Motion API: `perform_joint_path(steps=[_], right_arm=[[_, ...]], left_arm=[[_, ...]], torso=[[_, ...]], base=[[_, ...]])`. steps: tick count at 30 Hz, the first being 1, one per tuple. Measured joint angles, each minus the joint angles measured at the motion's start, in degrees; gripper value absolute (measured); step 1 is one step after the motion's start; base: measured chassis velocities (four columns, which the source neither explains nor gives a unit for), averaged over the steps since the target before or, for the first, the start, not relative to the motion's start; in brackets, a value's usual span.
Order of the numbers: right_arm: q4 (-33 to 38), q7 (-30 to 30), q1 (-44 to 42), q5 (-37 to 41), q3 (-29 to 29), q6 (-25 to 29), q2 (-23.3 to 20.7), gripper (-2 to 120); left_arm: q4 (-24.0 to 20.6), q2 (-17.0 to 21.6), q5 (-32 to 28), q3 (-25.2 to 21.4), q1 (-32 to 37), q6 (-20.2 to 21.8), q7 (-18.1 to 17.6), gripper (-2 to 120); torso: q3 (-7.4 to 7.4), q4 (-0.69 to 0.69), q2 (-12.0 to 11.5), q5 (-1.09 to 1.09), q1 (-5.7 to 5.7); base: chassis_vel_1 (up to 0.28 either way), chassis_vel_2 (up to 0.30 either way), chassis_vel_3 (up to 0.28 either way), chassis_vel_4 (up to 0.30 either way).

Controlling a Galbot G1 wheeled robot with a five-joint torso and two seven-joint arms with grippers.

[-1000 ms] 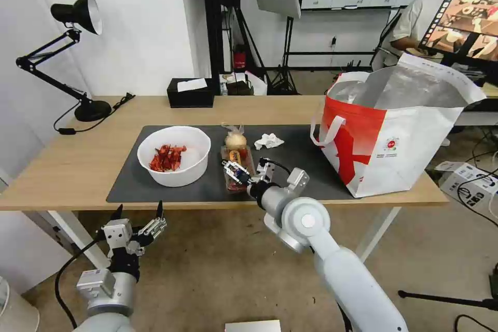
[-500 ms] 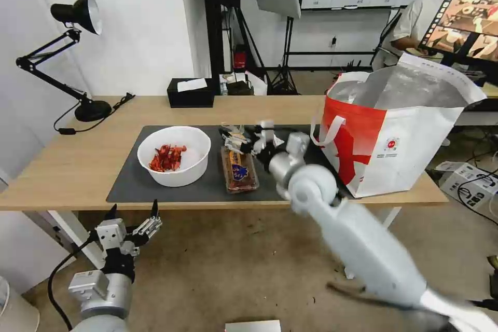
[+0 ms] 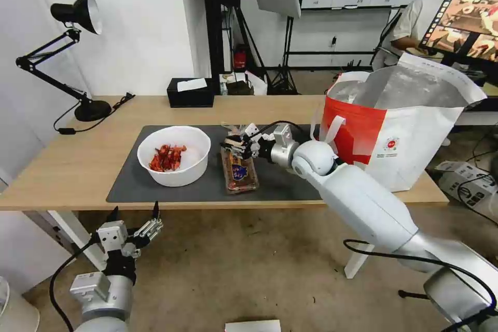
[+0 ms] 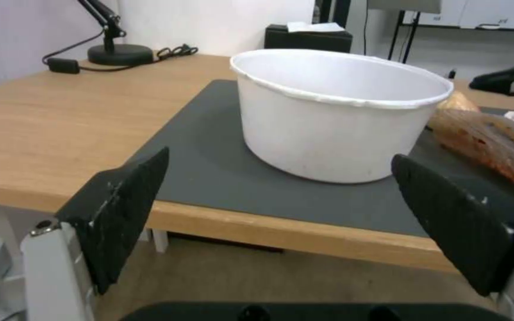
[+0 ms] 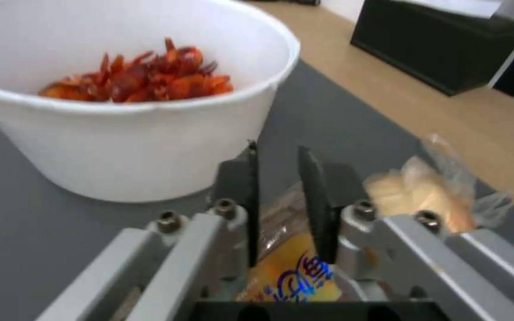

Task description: Pick up the trash from the table and place it into the takeout bag.

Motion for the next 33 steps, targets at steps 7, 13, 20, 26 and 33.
perform_joint_path(steps=[7,13,20,26,33], right_arm=[[-3.2,0.2,0.1,-0.3,-0.3,-0.1,1.3,0],[-4.5,0.2,-0.1,0.3,-0.3,-0.2,1.6,0],[-5.2,0.0,-1.0,0.6,0.0,-0.2,1.8,0],[-5.2,1.1,-1.6,1.0,0.0,-0.4,1.9,0],[-5.1,1.6,-2.0,1.8,0.4,-0.5,2.0,0]], left_arm=[[0.2,-0.1,0.1,0.0,-0.1,-0.1,0.0,100],[0.2,-0.1,0.1,0.1,-0.1,-0.1,0.1,100],[0.2,0.1,0.1,0.1,-0.1,-0.2,0.2,100],[0.2,0.1,0.1,0.2,-0.3,-0.2,0.2,100],[0.4,0.3,0.0,0.3,-0.5,-0.2,0.2,100]], torso=[[0.00,-0.01,0.0,0.00,0.00],[0.00,0.00,0.0,0.00,0.00],[-0.01,0.00,0.0,0.00,0.00],[0.00,0.00,0.0,0.00,0.00],[0.00,0.00,0.0,0.00,0.00]], base=[[0.000,0.000,0.000,0.000],[0.000,0.000,0.000,0.000],[0.000,0.000,0.000,0.000],[0.000,0.000,0.000,0.000],[0.000,0.000,0.000,0.000]])
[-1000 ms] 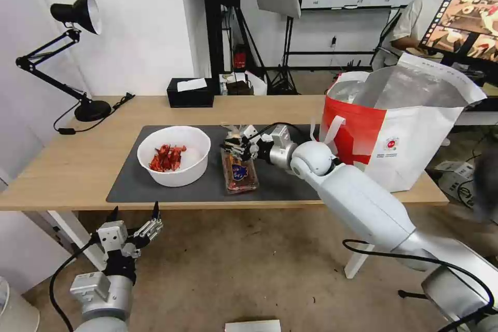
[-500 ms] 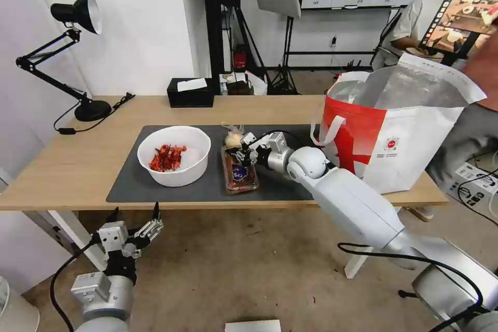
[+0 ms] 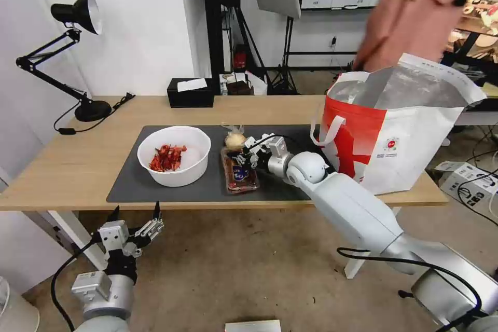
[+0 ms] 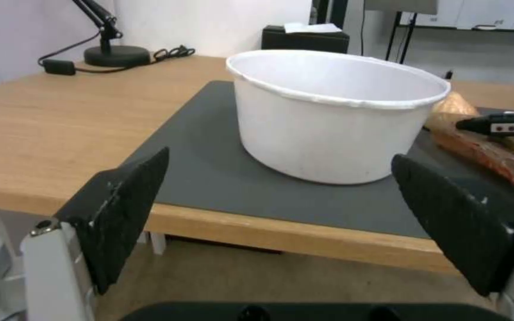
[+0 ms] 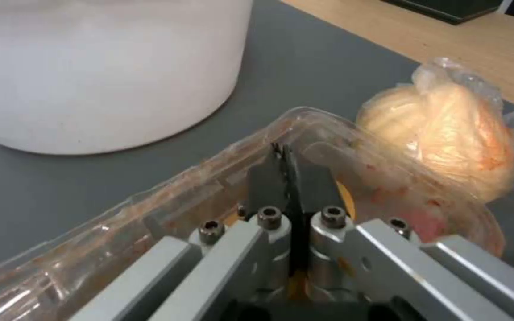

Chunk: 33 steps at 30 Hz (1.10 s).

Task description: Pick up the trash from the table and place it into the takeout bag.

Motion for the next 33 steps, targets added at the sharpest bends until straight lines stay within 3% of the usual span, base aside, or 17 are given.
perform_joint_path(steps=[10,14,16,17,20,21,24,25,28,33], right_arm=[[4.6,1.5,-1.3,2.3,2.8,0.1,-0.7,0],[6.9,2.3,-2.1,3.3,4.3,0.2,-1.5,0],[8.2,3.2,-2.7,4.1,5.2,0.4,-2.1,0],[8.2,3.2,-2.7,4.1,5.2,0.4,-2.1,0],[10.2,5.2,-3.9,5.5,6.6,0.9,-2.7,0],[10.2,5.2,-3.9,5.5,6.6,0.9,-2.7,0],[10.5,5.9,-4.5,5.9,7.0,1.3,-2.7,0],[10.5,5.9,-4.5,5.9,7.0,1.3,-2.7,0],[10.0,5.9,-4.5,5.9,6.2,1.5,-2.4,0],[9.7,5.9,-4.1,5.9,5.5,1.5,-2.2,0]], left_arm=[[0.0,0.8,-1.1,0.3,-0.8,-0.1,0.0,100],[-0.4,2.3,-5.3,1.1,-2.0,0.2,0.7,100],[-0.7,5.0,-11.6,1.9,-3.4,1.5,1.7,100],[-0.7,5.0,-11.6,1.9,-3.4,1.5,1.7,100],[-1.3,10.5,-27.1,3.2,-7.2,4.9,2.1,100],[-1.3,10.5,-27.1,3.2,-7.2,4.9,2.1,100],[-1.9,14.9,-43.7,3.7,-10.4,8.9,1.6,100],[-1.9,14.9,-43.7,3.7,-10.4,8.9,1.6,100],[-1.8,17.1,-56.4,4.6,-13.4,12.5,0.0,100],[0.7,17.9,-64.4,6.1,-17.3,14.3,-2.2,100]], torso=[[0.00,0.00,0.0,0.00,0.00],[0.00,0.00,0.0,0.00,0.00],[0.00,0.00,0.0,0.00,0.00],[0.00,0.00,0.0,0.00,0.00],[0.00,-0.01,0.0,0.01,0.00],[0.00,-0.01,0.0,0.01,0.00],[0.00,-0.01,0.0,0.00,0.00],[0.00,-0.01,0.0,0.00,0.00],[0.00,-0.01,0.0,0.00,0.00],[0.00,0.01,0.0,0.00,0.00]], base=[[0.000,0.000,0.000,0.000],[0.000,0.000,0.000,0.000],[0.000,0.000,0.000,0.000],[0.000,0.000,0.000,0.000],[0.000,0.000,0.000,0.000],[0.000,0.000,0.000,0.000],[0.000,0.000,0.000,0.000],[0.000,0.000,0.000,0.000],[0.000,0.000,0.000,0.000],[0.000,0.000,0.000,0.000]])
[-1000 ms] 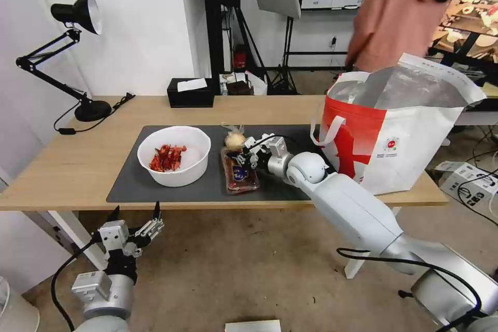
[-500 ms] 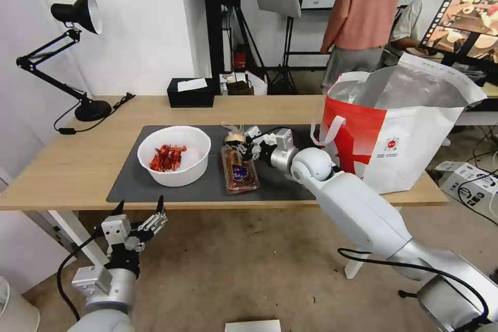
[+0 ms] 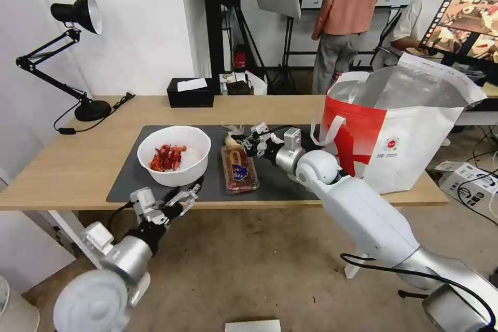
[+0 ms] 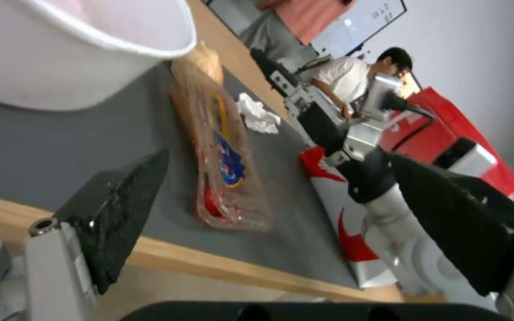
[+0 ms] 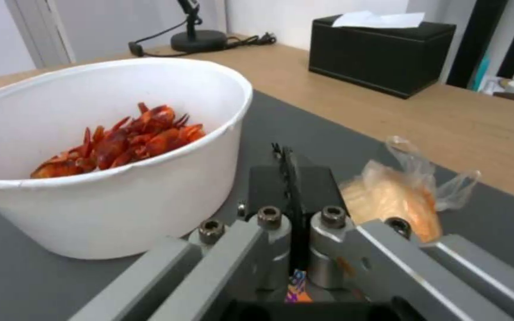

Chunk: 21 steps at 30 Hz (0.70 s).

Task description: Pick up the trash from the table and place it into the takeout bag.

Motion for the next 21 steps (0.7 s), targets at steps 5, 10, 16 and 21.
perform_joint_path(steps=[5,10,16,21], right_arm=[[0.0,-0.1,0.8,-0.1,-1.1,0.0,-0.4,0],[-0.7,-0.2,1.5,-0.2,-2.0,-0.1,-0.4,0],[-2.2,-0.9,2.4,-0.5,-3.1,-0.7,-0.2,0],[-4.6,-2.1,3.4,-1.0,-4.0,-1.3,0.3,0]], left_arm=[[5.8,0.7,-6.2,2.6,-6.4,0.7,-1.4,100],[8.3,0.9,-7.3,5.0,-9.6,0.8,-1.8,100],[10.1,0.7,-7.3,7.2,-12.2,0.9,-2.2,100],[10.8,0.7,-7.1,8.6,-13.5,0.9,-2.5,100]], torso=[[0.00,-0.01,0.0,-0.01,0.01],[0.00,-0.01,0.0,0.00,0.00],[0.00,-0.01,0.0,0.00,0.01],[0.00,-0.01,0.0,0.00,0.01]], base=[[0.000,0.000,0.000,0.000],[0.000,0.000,0.000,0.000],[0.000,0.000,0.000,0.000],[0.000,0.000,0.000,0.000]])
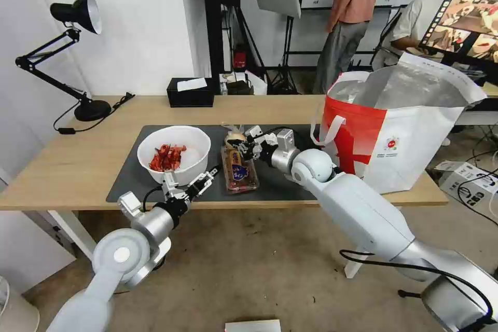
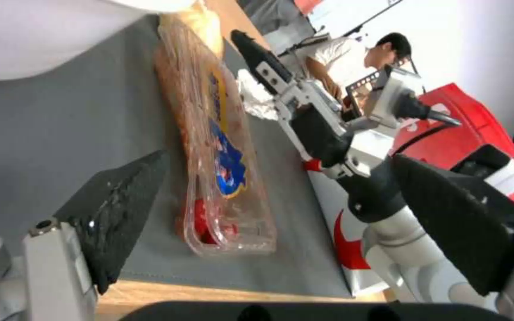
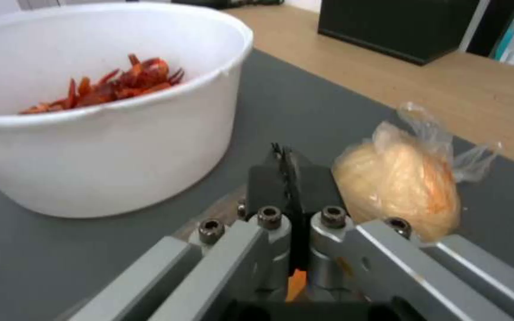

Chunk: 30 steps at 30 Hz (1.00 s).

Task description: Pick up the trash from the table and place it into the takeout bag.

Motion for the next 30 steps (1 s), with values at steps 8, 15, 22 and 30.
perform_joint_path(steps=[8,15,22,30], right_arm=[[-1.6,-0.3,0.2,-0.2,-0.7,0.0,0.6,0],[-1.9,-0.2,0.0,-0.4,-1.0,0.0,1.0,0],[-1.6,-0.1,-0.3,-0.7,-1.0,0.0,0.9,0],[-1.3,0.0,-0.5,-1.0,-1.0,0.0,1.0,0]], left_arm=[[1.6,-0.5,0.5,2.1,-1.6,0.0,-1.0,100],[3.2,-0.6,0.8,4.2,-3.9,0.0,-2.3,100],[4.2,-0.8,1.0,5.8,-5.5,0.0,-4.1,100],[5.4,-0.9,1.5,7.3,-7.0,0.9,-6.3,100]], torso=[[0.00,0.00,0.0,0.00,0.00],[0.00,0.00,0.0,0.00,0.00],[0.00,0.00,0.0,0.00,0.00],[0.00,0.00,0.0,0.00,-0.01]], base=[[0.000,0.000,0.000,0.000],[0.000,0.000,0.000,0.000],[0.000,0.000,0.000,0.000],[0.000,0.000,0.000,0.000]])
